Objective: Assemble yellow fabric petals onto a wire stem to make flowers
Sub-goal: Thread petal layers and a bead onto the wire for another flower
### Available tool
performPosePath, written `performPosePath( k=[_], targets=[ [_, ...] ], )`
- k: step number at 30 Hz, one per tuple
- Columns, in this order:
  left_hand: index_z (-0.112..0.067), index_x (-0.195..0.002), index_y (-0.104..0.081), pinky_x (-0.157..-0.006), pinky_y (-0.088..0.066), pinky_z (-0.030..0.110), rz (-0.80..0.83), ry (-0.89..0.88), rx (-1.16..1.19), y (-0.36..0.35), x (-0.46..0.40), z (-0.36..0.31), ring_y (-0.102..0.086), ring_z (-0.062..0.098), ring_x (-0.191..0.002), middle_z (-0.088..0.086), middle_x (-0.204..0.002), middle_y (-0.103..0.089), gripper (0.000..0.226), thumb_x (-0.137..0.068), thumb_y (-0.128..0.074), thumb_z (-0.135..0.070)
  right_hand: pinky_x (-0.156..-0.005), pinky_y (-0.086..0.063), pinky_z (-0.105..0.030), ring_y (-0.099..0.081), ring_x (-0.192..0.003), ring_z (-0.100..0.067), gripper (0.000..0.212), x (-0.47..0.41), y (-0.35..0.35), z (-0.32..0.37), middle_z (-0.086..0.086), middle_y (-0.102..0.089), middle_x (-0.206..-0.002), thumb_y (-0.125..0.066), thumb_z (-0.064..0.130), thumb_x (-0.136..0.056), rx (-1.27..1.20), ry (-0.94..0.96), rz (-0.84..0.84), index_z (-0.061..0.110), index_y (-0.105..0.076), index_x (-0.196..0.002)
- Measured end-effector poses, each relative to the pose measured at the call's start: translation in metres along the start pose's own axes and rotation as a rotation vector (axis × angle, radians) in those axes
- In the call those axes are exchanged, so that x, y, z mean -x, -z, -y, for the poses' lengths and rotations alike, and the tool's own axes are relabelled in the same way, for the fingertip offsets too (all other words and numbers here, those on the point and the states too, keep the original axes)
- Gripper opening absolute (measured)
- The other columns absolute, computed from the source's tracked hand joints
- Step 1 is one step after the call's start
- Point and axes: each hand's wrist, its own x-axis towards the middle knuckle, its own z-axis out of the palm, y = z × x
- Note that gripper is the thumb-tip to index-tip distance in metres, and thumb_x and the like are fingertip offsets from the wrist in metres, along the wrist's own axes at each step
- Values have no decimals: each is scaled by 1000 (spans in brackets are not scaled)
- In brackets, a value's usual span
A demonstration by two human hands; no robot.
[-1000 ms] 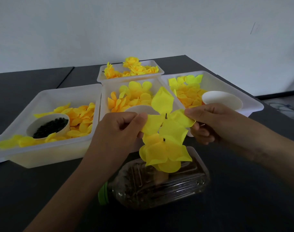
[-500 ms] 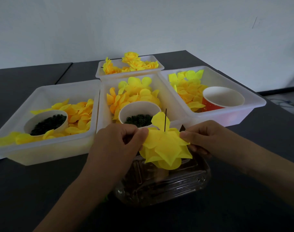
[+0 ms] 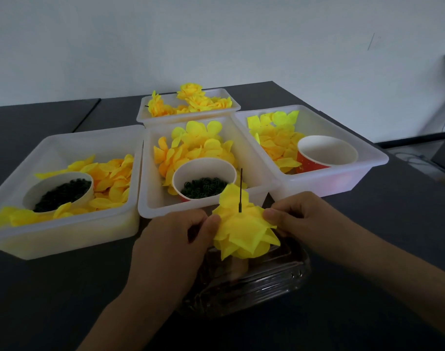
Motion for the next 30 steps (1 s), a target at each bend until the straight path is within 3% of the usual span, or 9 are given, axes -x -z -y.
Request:
performPosePath(
  k=[5, 8, 11, 13, 15, 18, 21, 26, 30],
  targets=[
    [-28, -73, -70, -61, -48, 28, 12, -10, 2, 1, -6, 2, -59, 3, -64, -11, -66, -65, 55, -80, -32, -66, -55, -41, -17, -46, -52, -4, 45, -1, 0, 0, 5, -49, -54, -53, 39, -92, 62, -10, 27, 3, -57, -64],
    [-32, -61, -66, -54, -42, 28, -18, -10, 35, 3, -5, 2, -57, 5, -59, -13, -56, -60, 53, -80, -31, -67, -54, -37, -16, -44, -49, -2, 51, -5, 11, 9, 5, -46, -54, -48, 50, -89, 74, -44, 88, 7, -54, -61],
    [-37, -52, -53, -49, -29, 27, -47, -14, 74, 11, -5, 1, -48, 6, -47, -13, -46, -49, 57, -92, -30, -70, -51, -33, -21, -40, -44, -4, 55, -23, 35, 17, 9, -47, -48, -40, 65, -80, 134, -49, -85, 18, -57, -58],
    [-33, -54, -53, -49, -28, 27, -68, -4, 60, 18, -9, 2, -50, 6, -47, -11, -47, -51, 60, -86, -23, -73, -53, -36, -27, -45, -49, -7, 41, -49, 54, 18, 9, -52, -51, -48, 46, -94, 254, 35, -295, 21, -62, -66],
    [-20, -52, -52, -49, -27, 26, -90, -14, 48, 25, -13, 3, -51, 8, -49, -7, -49, -51, 71, -85, -17, -73, -56, -39, -27, -54, -63, -17, 21, -85, 68, 14, 5, -60, -71, -50, 17, -96, 413, 85, -408, 24, -68, -87],
    [-18, -51, -52, -47, -25, 24, -128, -39, 68, 34, -18, 2, -47, 9, -46, -7, -45, -46, 68, -95, -27, -63, -62, -41, -30, -56, -82, -26, 43, -140, 78, -4, -3, -62, -105, -46, 0, -93, 574, -3, -217, 21, -57, -128],
    [-18, -52, -55, -46, -33, 15, -154, -49, 114, 39, -22, 3, -46, 8, -43, -7, -44, -46, 59, -95, -33, -52, -80, -40, -27, -55, -105, -28, 48, -175, 75, -23, -12, -59, -120, -53, 5, -93, 722, -96, -5, 18, -47, -138],
    [-17, -53, -56, -49, -27, 20, -128, -5, 137, 43, -21, 9, -45, 9, -44, -3, -43, -46, 52, -88, -35, -50, -39, -38, -12, -51, -47, -10, 13, -194, 73, -36, -7, -63, -73, -57, 8, -90, 529, -123, -38, 7, -61, -102],
    [-18, -55, -58, -47, -30, 17, -110, 0, 144, 43, -20, 5, -44, 9, -44, -5, -43, -45, 50, -85, -36, -52, -44, -42, -21, -53, -52, -16, 14, -190, 70, -41, -5, -63, -77, -50, 14, -95, 452, -197, -20, 18, -56, -107]
  ],
)
